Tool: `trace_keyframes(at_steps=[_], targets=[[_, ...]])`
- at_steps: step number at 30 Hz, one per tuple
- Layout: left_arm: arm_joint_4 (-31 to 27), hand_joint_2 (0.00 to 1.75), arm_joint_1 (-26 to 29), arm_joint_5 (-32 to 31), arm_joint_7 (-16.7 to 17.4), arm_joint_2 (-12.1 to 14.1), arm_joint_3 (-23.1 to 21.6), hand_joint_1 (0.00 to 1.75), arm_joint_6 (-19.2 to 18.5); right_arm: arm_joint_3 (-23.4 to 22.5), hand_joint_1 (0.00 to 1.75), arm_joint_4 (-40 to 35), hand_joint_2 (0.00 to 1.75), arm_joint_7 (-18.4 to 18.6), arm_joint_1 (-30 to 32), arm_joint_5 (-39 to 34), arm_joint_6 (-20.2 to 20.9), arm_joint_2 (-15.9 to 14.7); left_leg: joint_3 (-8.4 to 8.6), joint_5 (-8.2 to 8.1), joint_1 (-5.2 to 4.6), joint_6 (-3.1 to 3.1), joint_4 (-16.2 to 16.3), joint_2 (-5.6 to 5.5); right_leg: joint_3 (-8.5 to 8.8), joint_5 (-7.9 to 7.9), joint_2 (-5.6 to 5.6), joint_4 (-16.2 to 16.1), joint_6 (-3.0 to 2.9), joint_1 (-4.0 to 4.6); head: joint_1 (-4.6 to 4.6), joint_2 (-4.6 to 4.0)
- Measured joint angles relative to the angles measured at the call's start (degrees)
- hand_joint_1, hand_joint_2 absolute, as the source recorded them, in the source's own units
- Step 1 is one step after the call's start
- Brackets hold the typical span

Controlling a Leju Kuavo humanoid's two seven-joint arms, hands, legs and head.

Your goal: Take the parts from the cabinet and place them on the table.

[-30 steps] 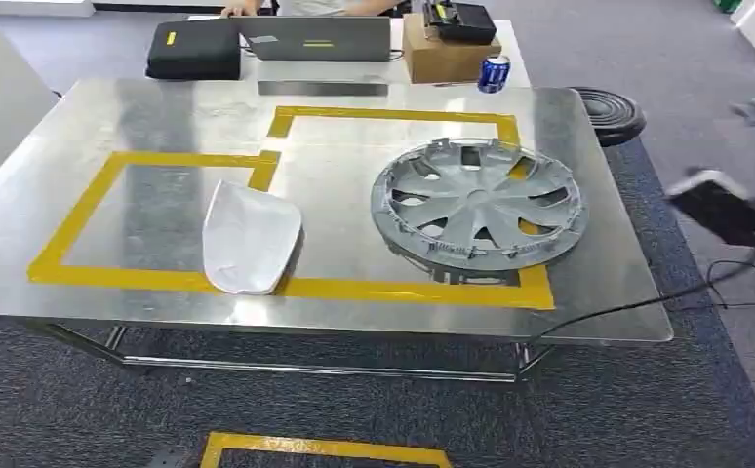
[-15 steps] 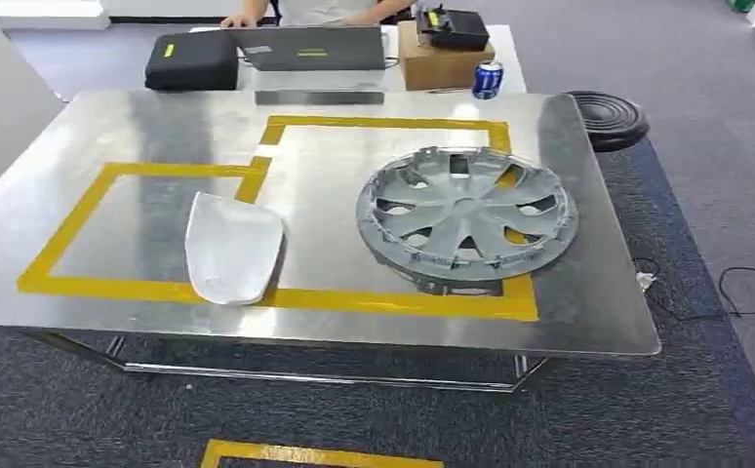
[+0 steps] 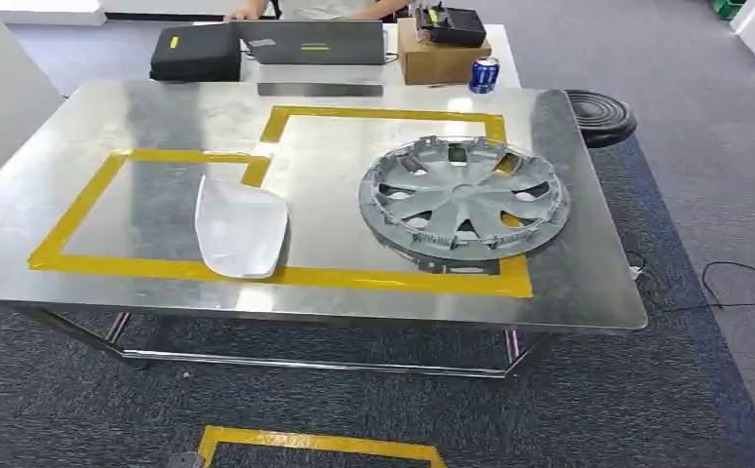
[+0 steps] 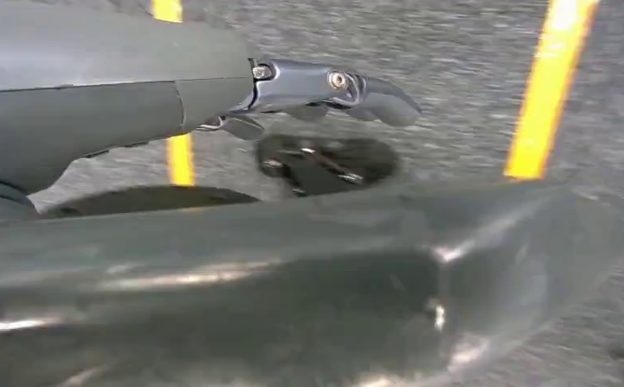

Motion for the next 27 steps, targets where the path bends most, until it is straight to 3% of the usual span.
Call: trace_keyframes(at_steps=[1,2,4,5,6,7,8,9,10,11,12,13,14,15,16,17,18,20,21,22,23,24,25,26,27], targets=[[0.0,0.0,0.1,-0.6,1.0,-0.1,0.0,0.0,0.0,-0.2,0.0,1.5,0.0,0.0,-0.4,2.3,0.2,1.4,-0.4,0.93,0.42,0.38,-0.4,0.23,-0.48,0.03,-0.04,0.2,0.3,0.0,-0.02,0.0],[0.0,0.0,0.0,-0.8,1.5,-0.1,0.0,0.0,0.0,-0.4,0.0,3.7,0.0,0.1,-0.9,4.3,0.0,2.9,-0.93,1.4,0.43,0.76,-0.4,0.44,-1.03,-2.09,-0.42,1.3,0.48,-0.01,0.13,0.0],[0.0,0.0,0.0,-1.1,1.7,-0.4,0.0,0.0,1.0,-0.5,0.0,10.1,0.0,0.7,-3.0,7.4,-1.7,5.4,-2.22,2.41,0.34,1.21,-0.4,0.62,-3.45,-8.91,-0.65,9.1,1.02,0.0,0.13,0.0],[0.0,0.0,0.0,-1.0,1.7,-0.5,0.0,0.0,1.5,-0.5,0.0,13.3,0.0,0.7,-3.7,8.0,-2.9,6.7,-2.92,2.93,0.2,1.34,-0.4,0.74,-4.7,-11.42,-0.68,13.8,1.17,-0.01,0.17,0.0],[0.0,0.0,-0.1,-1.0,1.7,-0.5,0.0,0.0,1.7,-0.5,0.0,15.8,0.0,0.6,-4.2,8.4,-3.8,7.4,-3.68,3.53,-0.02,1.41,-0.4,0.81,-5.31,-12.62,-0.69,17.4,1.18,-0.01,0.22,0.0],[0.0,0.0,-0.1,-1.0,1.8,-0.5,0.0,0.0,1.8,-0.6,0.0,18.4,0.0,0.4,-4.5,8.6,-4.7,8.2,-4.33,4.08,-0.13,1.4,-0.3,0.86,-4.81,-12.08,-0.69,18.3,1.06,0.02,0.13,0.0],[0.0,0.0,-0.1,-1.0,1.8,-0.5,0.0,0.0,1.8,-0.6,0.0,19.8,0.0,0.4,-4.8,8.7,-5.1,8.6,-4.99,4.58,-0.26,1.34,-0.2,0.89,-3.2,-10.38,-0.69,17.1,0.95,0.1,0.17,0.0],[0.0,0.0,-0.1,-0.9,1.8,-0.5,0.0,0.0,1.9,-0.6,0.0,20.9,0.0,0.4,-5.0,8.8,-5.2,8.9,-5.63,5.08,-0.3,1.23,-0.2,0.9,-0.27,-8.14,-0.69,13.6,0.79,0.17,0.15,0.0],[0.0,0.0,-0.1,-1.0,1.9,-0.5,0.0,0.0,1.9,-0.6,0.0,22.0,0.0,0.6,-5.3,9.0,-5.0,9.2,-6.27,5.56,-0.32,1.04,0.0,0.89,3.97,-6.31,-0.71,7.8,0.57,0.21,0.2,0.0],[0.0,0.0,-0.3,-1.0,1.8,-0.5,0.0,0.0,1.9,-0.6,0.0,23.2,0.0,1.9,-5.6,9.9,-2.8,9.6,-6.63,5.98,-0.33,0.84,0.3,0.89,8.01,-6.37,-0.77,2.2,0.38,0.24,0.11,0.0],[0.0,0.0,-0.3,-1.0,1.5,-0.5,0.0,0.0,1.8,-0.5,0.0,24.7,0.0,3.9,-5.9,11.2,0.8,9.8,-7.0,6.31,-0.46,0.47,0.6,0.85,10.97,-8.11,-0.83,-2.7,0.15,0.54,0.24,0.0],[0.0,0.0,-0.3,-1.2,1.2,-0.4,0.0,0.0,1.5,-0.5,0.0,26.7,0.0,5.9,-5.9,13.8,5.4,9.9,-6.79,6.79,-0.33,0.19,0.4,0.88,10.52,-7.63,-0.69,-2.2,-0.58,0.83,-0.17,0.02],[0.0,0.0,-0.3,-1.4,0.8,-0.4,0.0,0.0,1.0,-0.5,0.0,29.5,0.0,7.4,-5.8,17.2,10.0,10.1,-6.87,7.09,-0.16,-0.01,0.5,0.87,10.15,-7.61,-0.69,-2.6,-0.72,0.94,0.15,0.0],[0.0,0.0,-0.4,-1.8,0.4,-0.4,0.0,0.0,0.5,-0.4,0.0,33.4,0.0,8.7,-6.0,21.9,14.1,10.0,-7.03,7.68,-0.04,-0.38,0.4,0.87,9.75,-7.27,-0.63,-2.3,-1.31,1.13,0.33,0.02],[0.0,0.0,-0.4,-2.4,0.0,-0.3,-0.1,0.0,0.1,-0.5,0.0,37.4,0.0,9.3,-6.4,24.9,14.0,9.9,-7.18,8.17,-0.13,-0.69,0.4,0.87,9.26,-6.62,-0.66,-2.6,-1.91,0.91,0.13,0.0],[0.0,0.0,-0.4,-2.7,-0.4,-0.3,-0.2,0.0,-0.1,-0.6,0.0,41.3,0.0,10.0,-7.0,27.3,12.7,9.8,-7.66,7.08,0.02,-1.06,0.8,0.63,8.63,-5.94,-0.95,-2.6,-2.35,0.57,0.32,0.0],[0.0,0.0,-0.3,-3.2,-0.7,-0.3,-0.4,0.0,-0.3,-0.6,0.0,46.9,0.0,10.6,-7.8,28.6,10.4,9.3,-8.52,3.46,0.0,-1.52,2.7,0.6,7.69,-5.18,-0.83,-2.6,-2.66,0.49,0.03,0.0],[0.0,0.0,-0.5,-4.1,-0.9,-0.3,-0.9,0.0,0.0,-0.4,0.0,57.4,0.0,11.7,-9.0,30.9,7.8,7.9,-10.94,-3.78,0.28,-2.22,11.3,0.6,5.74,-3.65,-0.82,-2.5,-2.87,0.3,-0.24,0.0],[0.0,0.0,-0.7,-5.1,-0.9,-0.3,-1.3,0.0,1.3,0.2,0.0,64.0,0.0,11.8,-9.6,32.7,8.3,6.9,-12.09,-5.98,0.46,-2.48,16.0,0.6,4.88,-2.8,-0.84,-2.4,-2.86,0.23,-0.22,0.0],[0.0,0.0,-0.9,-6.3,-0.9,-0.4,-1.8,0.0,2.3,0.9,0.0,68.9,0.0,11.2,-10.2,34.5,8.9,6.3,-12.22,-5.85,0.61,-2.63,18.5,0.61,3.87,-2.03,-0.83,-2.3,-2.74,0.19,-0.24,0.0],[0.0,0.0,-0.9,-7.9,-1.3,-0.5,-2.7,0.0,2.8,2.0,0.0,73.0,0.0,9.5,-10.8,37.3,9.5,5.8,-11.27,-4.01,0.79,-2.79,18.7,0.6,2.84,-1.29,-0.84,-2.2,-2.54,0.11,-0.24,0.0],[0.0,0.0,-1.0,-9.5,-2.4,-0.5,-3.6,0.0,2.7,3.6,0.0,76.5,0.0,6.8,-11.3,40.4,9.8,5.8,-9.36,-1.86,0.95,-2.9,16.8,0.6,1.9,-0.7,-0.82,-2.1,-2.3,0.0,-0.24,0.0],[0.0,0.0,-1.1,-10.7,-3.8,-0.5,-4.7,0.0,2.3,5.1,0.0,79.0,0.0,4.5,-11.8,42.8,9.8,5.8,-6.43,0.05,1.11,-3.06,13.0,0.6,1.06,-0.15,-0.78,-1.8,-2.03,-0.18,-0.26,0.0],[0.0,0.0,-1.3,-10.9,-5.0,-0.6,-5.6,0.0,1.9,7.2,0.0,82.1,0.0,2.1,-12.5,45.6,9.6,5.8,-2.23,0.84,1.38,-3.35,7.2,0.6,0.33,0.35,-0.7,-1.5,-1.62,-0.38,-0.24,0.0],[0.0,0.0,-1.6,-11.4,-6.5,-0.9,-6.3,0.0,1.2,9.6,0.0,84.7,0.0,0.8,-13.2,49.0,8.8,5.8,2.12,-0.17,1.74,-3.62,1.8,0.48,-0.18,0.71,-0.66,-1.1,-1.2,-0.04,-0.46,0.0]])
